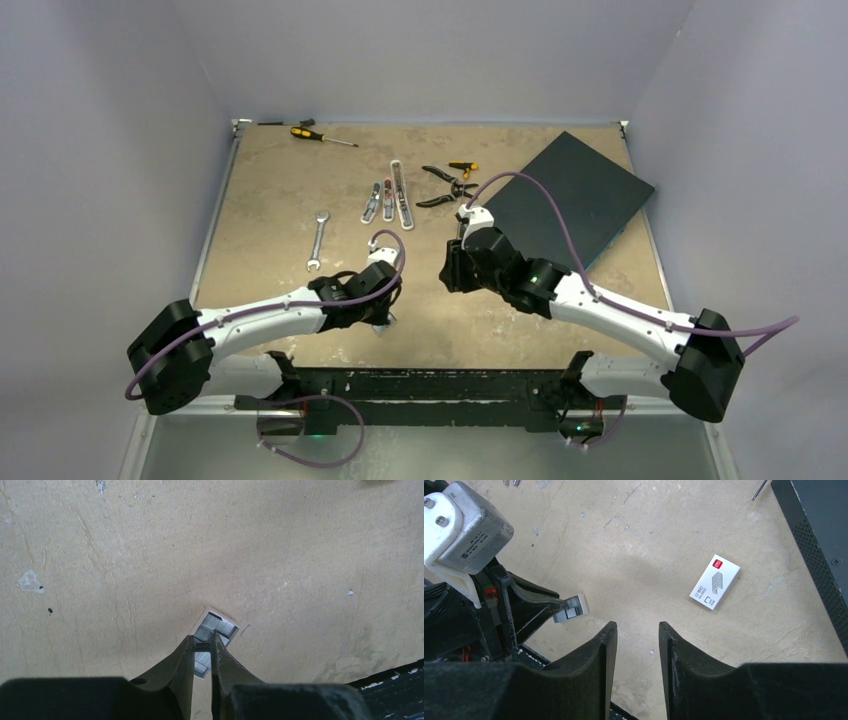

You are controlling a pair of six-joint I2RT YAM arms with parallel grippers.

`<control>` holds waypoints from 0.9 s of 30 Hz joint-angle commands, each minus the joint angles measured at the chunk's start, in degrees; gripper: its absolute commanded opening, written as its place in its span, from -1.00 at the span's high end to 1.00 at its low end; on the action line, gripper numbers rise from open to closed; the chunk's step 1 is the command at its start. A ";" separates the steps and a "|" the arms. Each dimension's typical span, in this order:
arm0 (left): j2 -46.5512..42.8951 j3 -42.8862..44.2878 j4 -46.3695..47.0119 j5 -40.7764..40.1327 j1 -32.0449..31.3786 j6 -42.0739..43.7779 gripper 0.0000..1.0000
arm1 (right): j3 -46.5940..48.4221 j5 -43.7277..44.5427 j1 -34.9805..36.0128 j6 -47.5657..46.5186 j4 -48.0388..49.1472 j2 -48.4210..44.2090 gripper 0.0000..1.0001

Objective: Unload the staples from the stapler
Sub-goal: Place the staple in the staple box.

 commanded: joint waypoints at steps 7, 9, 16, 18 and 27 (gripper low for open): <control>-0.93 1.12 -1.95 -2.14 -0.48 -7.95 0.87 | 0.27 -0.25 -0.31 0.64 1.02 -0.29 0.21; -0.94 2.24 -3.06 -4.11 -0.80 -11.15 0.87 | 0.17 -0.37 -0.31 0.60 1.12 -0.27 0.21; -0.23 4.18 -7.71 -8.74 -2.63 -21.88 0.88 | -0.27 -0.33 -0.32 0.63 1.23 -0.70 0.21; -0.11 4.18 -7.94 -9.42 -2.94 -24.13 0.88 | -0.46 -0.36 -0.32 0.60 1.20 -0.68 0.21; -1.45 3.56 -11.63 -13.10 -4.65 -35.97 0.89 | -0.62 0.09 -0.33 0.58 1.02 -0.99 0.20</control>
